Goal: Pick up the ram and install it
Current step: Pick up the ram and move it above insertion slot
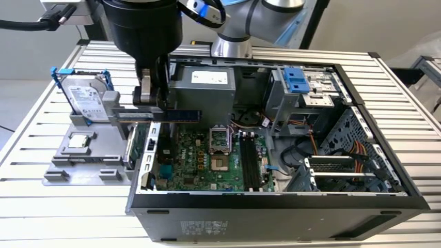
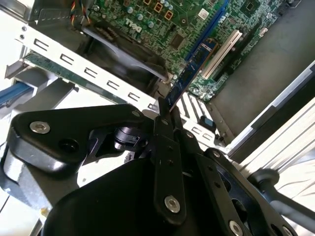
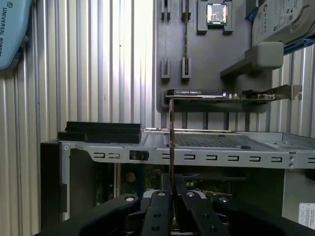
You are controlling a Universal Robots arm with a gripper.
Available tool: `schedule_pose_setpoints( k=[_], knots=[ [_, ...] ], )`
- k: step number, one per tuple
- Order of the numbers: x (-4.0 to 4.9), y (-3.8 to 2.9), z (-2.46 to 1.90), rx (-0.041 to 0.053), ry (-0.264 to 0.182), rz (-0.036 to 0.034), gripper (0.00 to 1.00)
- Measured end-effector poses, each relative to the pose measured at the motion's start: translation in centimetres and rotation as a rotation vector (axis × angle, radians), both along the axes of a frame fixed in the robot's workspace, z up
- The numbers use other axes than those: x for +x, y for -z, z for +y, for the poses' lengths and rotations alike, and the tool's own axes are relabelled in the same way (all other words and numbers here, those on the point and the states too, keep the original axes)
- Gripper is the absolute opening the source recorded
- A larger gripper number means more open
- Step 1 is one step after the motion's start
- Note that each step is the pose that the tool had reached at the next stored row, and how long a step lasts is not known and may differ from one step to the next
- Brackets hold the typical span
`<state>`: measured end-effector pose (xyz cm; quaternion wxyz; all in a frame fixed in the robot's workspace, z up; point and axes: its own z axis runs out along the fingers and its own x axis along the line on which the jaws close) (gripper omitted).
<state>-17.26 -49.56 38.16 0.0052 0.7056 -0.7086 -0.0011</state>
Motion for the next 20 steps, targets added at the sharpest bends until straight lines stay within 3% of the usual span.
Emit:
schedule_pose_setpoints(
  k=[20],
  knots=[
    [1.63, 0.00, 0.00, -0.0001, 0.000, 0.0000, 0.00]
  ],
)
